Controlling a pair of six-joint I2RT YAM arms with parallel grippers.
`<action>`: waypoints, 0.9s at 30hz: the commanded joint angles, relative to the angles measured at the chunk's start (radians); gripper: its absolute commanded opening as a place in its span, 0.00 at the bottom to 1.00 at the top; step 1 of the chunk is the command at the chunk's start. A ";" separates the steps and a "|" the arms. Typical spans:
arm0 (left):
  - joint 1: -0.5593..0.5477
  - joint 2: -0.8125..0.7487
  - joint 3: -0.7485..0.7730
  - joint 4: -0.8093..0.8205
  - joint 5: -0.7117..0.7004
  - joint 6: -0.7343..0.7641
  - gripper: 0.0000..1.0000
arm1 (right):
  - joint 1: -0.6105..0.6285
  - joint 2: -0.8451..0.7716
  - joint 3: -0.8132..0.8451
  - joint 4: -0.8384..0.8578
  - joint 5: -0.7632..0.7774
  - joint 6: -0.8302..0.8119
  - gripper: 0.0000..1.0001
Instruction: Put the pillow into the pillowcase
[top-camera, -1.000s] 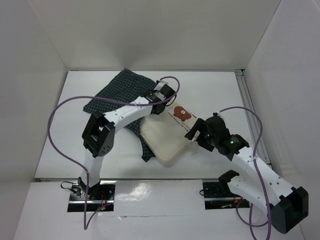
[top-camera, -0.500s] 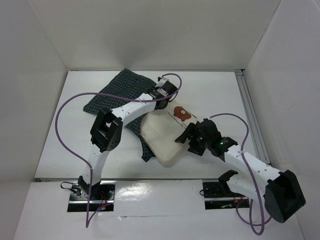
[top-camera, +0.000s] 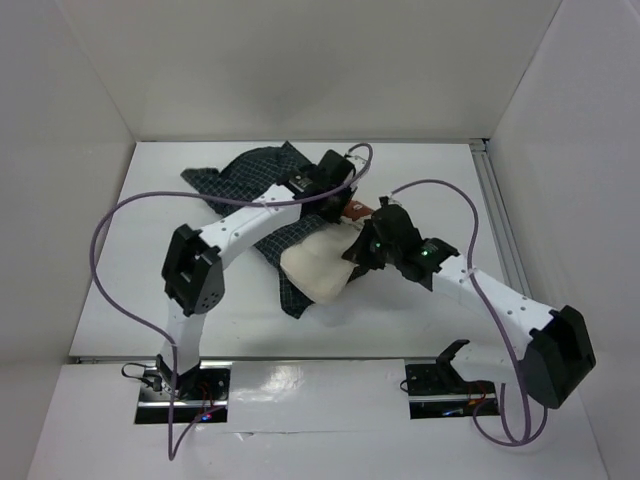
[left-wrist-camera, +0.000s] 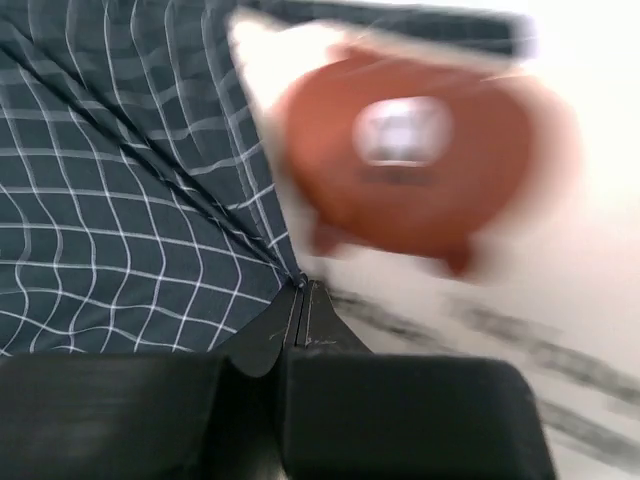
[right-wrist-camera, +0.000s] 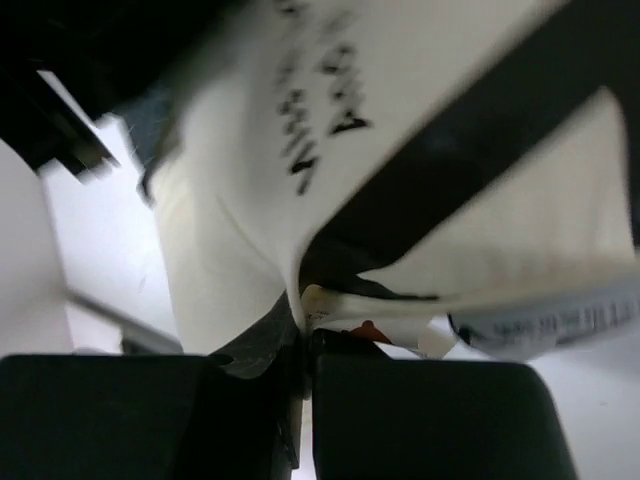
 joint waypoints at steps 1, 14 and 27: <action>-0.082 -0.246 -0.013 0.003 0.492 -0.059 0.00 | 0.054 -0.084 0.158 -0.016 0.056 -0.090 0.00; -0.119 -0.258 -0.052 -0.107 0.178 -0.416 0.00 | 0.045 -0.213 -0.229 0.144 0.085 0.017 0.00; -0.075 -0.182 0.167 -0.365 -0.038 -0.291 0.61 | 0.155 -0.087 -0.106 0.254 -0.148 0.088 0.25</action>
